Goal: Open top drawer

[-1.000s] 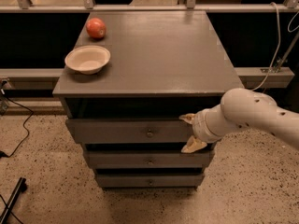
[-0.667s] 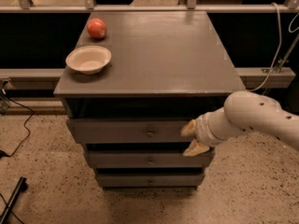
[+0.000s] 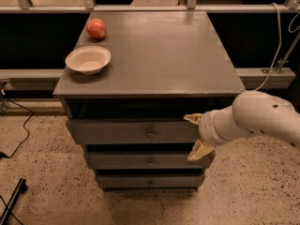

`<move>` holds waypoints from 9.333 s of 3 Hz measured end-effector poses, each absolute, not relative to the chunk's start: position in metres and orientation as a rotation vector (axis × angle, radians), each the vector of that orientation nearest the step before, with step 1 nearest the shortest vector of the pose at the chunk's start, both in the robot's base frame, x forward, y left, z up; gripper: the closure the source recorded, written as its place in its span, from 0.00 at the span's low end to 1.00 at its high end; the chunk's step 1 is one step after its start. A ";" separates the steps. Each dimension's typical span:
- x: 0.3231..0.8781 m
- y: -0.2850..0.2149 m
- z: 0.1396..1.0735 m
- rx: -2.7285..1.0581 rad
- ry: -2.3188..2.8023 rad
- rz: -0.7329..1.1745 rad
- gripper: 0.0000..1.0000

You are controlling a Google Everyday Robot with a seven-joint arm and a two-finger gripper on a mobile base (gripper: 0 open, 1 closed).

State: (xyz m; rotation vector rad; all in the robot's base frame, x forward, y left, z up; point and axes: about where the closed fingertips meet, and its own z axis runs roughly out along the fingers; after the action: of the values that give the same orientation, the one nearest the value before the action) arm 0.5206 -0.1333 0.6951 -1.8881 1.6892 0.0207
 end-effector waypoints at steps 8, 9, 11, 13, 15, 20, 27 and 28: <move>0.567 -0.104 0.662 -1.885 1.757 0.021 0.55; 0.567 -0.104 0.662 -1.885 1.757 0.021 0.53; 0.567 -0.104 0.663 -1.885 1.757 0.021 0.31; 0.566 -0.103 0.663 -1.886 1.757 0.022 0.00; 0.572 -0.106 0.665 -1.921 1.770 -0.054 0.00; 0.560 -0.136 0.640 -2.013 1.884 -0.023 0.45; 0.500 -0.148 0.714 -2.119 1.840 -0.077 0.52; 0.532 -0.144 0.722 -2.115 1.805 -0.105 0.71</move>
Offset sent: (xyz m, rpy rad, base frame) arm 0.0511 0.0219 -0.0126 -0.0164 -0.0338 -0.0589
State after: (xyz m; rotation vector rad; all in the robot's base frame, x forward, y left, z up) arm 0.5318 -0.1441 0.7221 -2.1154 1.8050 -0.1047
